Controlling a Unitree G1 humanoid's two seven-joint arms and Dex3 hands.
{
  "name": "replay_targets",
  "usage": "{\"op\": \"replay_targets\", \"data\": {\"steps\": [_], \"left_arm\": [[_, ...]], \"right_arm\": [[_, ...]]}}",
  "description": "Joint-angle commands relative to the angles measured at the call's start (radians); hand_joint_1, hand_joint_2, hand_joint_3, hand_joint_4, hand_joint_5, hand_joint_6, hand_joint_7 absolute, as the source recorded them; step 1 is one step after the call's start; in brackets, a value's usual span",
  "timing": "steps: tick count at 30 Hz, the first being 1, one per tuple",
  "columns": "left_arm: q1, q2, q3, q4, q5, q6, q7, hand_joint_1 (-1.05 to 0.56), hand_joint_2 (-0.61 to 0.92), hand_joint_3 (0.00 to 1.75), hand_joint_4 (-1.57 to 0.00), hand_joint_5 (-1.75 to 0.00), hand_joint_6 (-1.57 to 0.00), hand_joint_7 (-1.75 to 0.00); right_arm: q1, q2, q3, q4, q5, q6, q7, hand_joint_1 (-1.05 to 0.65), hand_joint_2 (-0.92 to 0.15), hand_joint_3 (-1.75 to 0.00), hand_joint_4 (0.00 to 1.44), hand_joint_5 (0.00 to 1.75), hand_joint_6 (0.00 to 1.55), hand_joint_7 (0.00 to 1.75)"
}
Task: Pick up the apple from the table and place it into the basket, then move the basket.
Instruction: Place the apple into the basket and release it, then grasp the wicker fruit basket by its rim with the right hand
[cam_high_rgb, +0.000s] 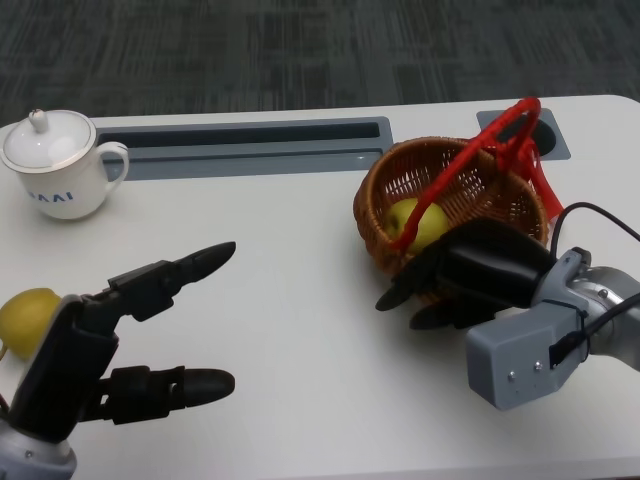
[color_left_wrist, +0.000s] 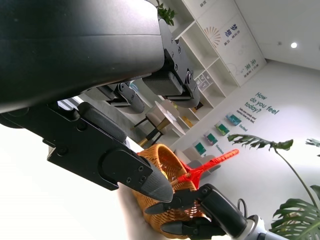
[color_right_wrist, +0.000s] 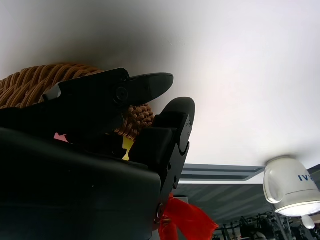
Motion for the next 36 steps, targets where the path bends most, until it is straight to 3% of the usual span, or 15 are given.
{"op": "replay_targets", "data": {"steps": [1, 8, 13, 16, 20, 24, 27, 31, 36], "left_arm": [[-0.003, 0.007, 0.006, 0.001, -0.008, 0.0, 0.011, -0.63, 0.81, 0.0, -0.66, 0.0, -0.61, 0.0], [-0.01, 0.008, 0.006, 0.008, -0.003, -0.005, 0.011, -0.62, 0.81, 0.0, -0.67, -0.01, -0.61, 0.0], [-0.012, 0.01, 0.004, 0.004, -0.007, 0.003, 0.007, -0.61, 0.81, 0.0, -0.67, 0.0, -0.61, 0.0], [-0.017, 0.009, 0.002, 0.011, -0.007, 0.002, 0.006, -0.61, 0.81, 0.0, -0.67, 0.0, -0.62, 0.0], [-0.019, 0.008, -0.001, 0.01, -0.012, 0.01, 0.003, -0.61, 0.81, 0.0, -0.68, 0.0, -0.62, 0.0], [-0.021, 0.009, -0.001, 0.014, -0.011, 0.006, 0.004, -0.61, 0.81, 0.0, -0.68, 0.0, -0.63, 0.0], [-0.021, 0.011, -0.001, 0.018, -0.013, 0.002, 0.004, -0.6, 0.81, 0.0, -0.67, 0.0, -0.62, 0.0], [-0.023, 0.011, -0.003, 0.023, -0.018, 0.0, 0.001, -0.6, 0.81, 0.0, -0.67, 0.0, -0.62, 0.0], [-0.026, 0.011, -0.008, 0.029, -0.025, -0.001, -0.003, -0.6, 0.81, 0.0, -0.68, 0.0, -0.63, 0.0]], "right_arm": [[0.03, -0.035, -0.02, 0.003, 0.005, -0.004, 0.01, -0.38, -0.92, -0.2, 0.88, 1.0, 0.96, 0.0], [0.036, -0.057, -0.042, -0.047, -0.002, -0.067, -0.035, -0.38, -0.92, -0.19, 0.97, 0.65, 0.94, 0.0], [0.041, -0.076, -0.047, -0.072, -0.036, -0.145, -0.149, -0.34, -0.92, -0.11, 1.04, 0.56, 0.97, 0.01], [0.036, -0.088, -0.045, -0.073, -0.058, -0.193, -0.185, -0.39, -0.91, -0.07, 1.05, 0.27, 0.97, 0.01], [0.042, -0.097, -0.054, -0.075, -0.044, -0.249, -0.154, -0.62, -0.86, -0.01, 0.88, 0.03, 0.74, 0.0], [0.063, -0.11, -0.063, -0.103, -0.028, -0.279, -0.107, -0.8, -0.84, 0.0, 0.58, 0.0, 0.4, 0.0], [0.101, -0.125, -0.086, -0.16, -0.009, -0.272, -0.081, -0.84, -0.84, 0.0, 0.45, 0.0, 0.3, 0.0], [0.164, -0.145, -0.131, -0.27, 0.014, -0.239, -0.059, -0.85, -0.85, -0.01, 0.42, 0.0, 0.29, 0.0], [0.3, -0.196, -0.229, -0.54, 0.074, -0.1, 0.018, -0.79, -0.85, 0.0, 0.5, 0.03, 0.37, 0.03]]}}
